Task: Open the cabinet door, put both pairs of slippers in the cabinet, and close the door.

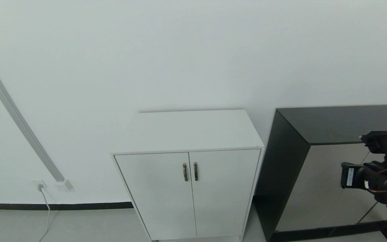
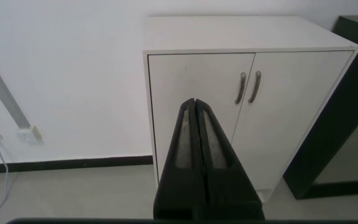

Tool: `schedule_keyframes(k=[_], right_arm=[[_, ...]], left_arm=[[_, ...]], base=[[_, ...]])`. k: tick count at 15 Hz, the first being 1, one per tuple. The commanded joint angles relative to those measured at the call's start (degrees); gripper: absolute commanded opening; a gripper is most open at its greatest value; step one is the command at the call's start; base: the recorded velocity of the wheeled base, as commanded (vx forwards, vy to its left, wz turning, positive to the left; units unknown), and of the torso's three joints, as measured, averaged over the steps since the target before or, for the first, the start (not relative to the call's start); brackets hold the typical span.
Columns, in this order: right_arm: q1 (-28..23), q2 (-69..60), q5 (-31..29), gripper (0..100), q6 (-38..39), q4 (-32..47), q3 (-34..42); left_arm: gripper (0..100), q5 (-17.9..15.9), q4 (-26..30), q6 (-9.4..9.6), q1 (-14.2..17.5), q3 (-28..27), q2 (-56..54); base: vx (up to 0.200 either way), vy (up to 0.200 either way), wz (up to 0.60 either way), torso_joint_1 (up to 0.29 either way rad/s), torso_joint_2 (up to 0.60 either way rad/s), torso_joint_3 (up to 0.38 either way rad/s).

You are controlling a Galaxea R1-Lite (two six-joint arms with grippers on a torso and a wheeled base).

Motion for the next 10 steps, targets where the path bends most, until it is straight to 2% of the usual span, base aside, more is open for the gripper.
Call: schedule_keyframes(k=[1, 6, 8, 10], right_arm=[[-2.4, -9.4, -0.1, 0, -0.1, 2.1, 4.6], [-2.2, -28.0, 0.8, 0, -3.0, 16.6, 8.1], [-2.2, -32.3, 3.4, 0, -3.0, 20.3, 8.8], [-2.2, -38.3, 8.5, 0, -3.0, 23.8, 12.3]], left_arm=[[0, 0.0, 0.0, -0.02, 0.0, 0.0, 0.0], [0, 0.0, 0.0, -0.11, 0.0, 0.0, 0.0], [0, 0.0, 0.0, -0.02, 0.0, 0.0, 0.0], [0, 0.0, 0.0, -0.02, 0.0, 0.0, 0.0]], base=[[0.000, 0.000, 0.00, 0.000, 0.00, 0.000], [0.000, 0.000, 0.00, 0.000, 0.00, 0.000], [0.000, 0.000, 0.00, 0.000, 0.00, 0.000], [0.000, 0.000, 0.00, 0.000, 0.00, 0.000]])
